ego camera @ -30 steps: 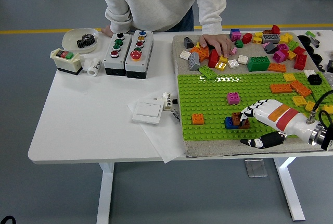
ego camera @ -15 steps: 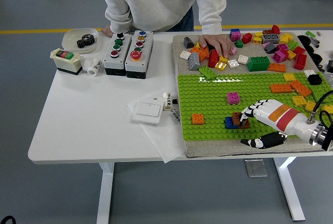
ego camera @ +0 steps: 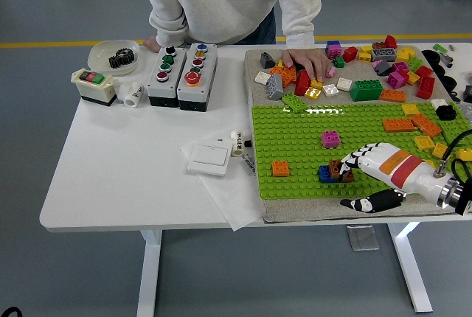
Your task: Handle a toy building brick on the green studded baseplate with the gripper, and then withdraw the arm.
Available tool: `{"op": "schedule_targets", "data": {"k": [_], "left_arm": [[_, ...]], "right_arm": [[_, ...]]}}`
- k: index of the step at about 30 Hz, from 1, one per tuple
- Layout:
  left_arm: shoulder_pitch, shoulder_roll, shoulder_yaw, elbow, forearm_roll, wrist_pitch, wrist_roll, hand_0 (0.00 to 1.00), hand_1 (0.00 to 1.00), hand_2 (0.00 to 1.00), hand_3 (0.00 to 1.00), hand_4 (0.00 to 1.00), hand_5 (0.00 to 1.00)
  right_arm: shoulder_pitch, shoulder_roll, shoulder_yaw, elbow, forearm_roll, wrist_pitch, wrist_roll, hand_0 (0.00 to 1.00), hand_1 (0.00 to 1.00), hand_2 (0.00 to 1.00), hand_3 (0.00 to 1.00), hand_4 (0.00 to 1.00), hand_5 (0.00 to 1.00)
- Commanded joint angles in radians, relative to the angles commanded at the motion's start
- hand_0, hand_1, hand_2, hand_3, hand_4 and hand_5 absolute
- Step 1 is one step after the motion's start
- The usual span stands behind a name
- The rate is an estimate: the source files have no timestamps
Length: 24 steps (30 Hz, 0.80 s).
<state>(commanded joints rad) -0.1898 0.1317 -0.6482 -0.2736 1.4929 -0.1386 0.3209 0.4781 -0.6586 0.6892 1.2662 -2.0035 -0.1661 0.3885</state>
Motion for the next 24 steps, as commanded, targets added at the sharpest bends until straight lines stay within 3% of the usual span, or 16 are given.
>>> {"op": "schedule_targets", "data": {"k": [24], "left_arm": [[0.000, 0.001, 0.001, 0.000, 0.002, 0.001, 0.000, 0.732, 0.729, 0.740, 0.596, 0.660, 0.599]], "right_arm": [[0.003, 0.003, -0.004, -0.001, -0.003, 0.005, -0.006, 0.693, 0.666, 0.704, 0.586, 0.804, 0.669]]}}
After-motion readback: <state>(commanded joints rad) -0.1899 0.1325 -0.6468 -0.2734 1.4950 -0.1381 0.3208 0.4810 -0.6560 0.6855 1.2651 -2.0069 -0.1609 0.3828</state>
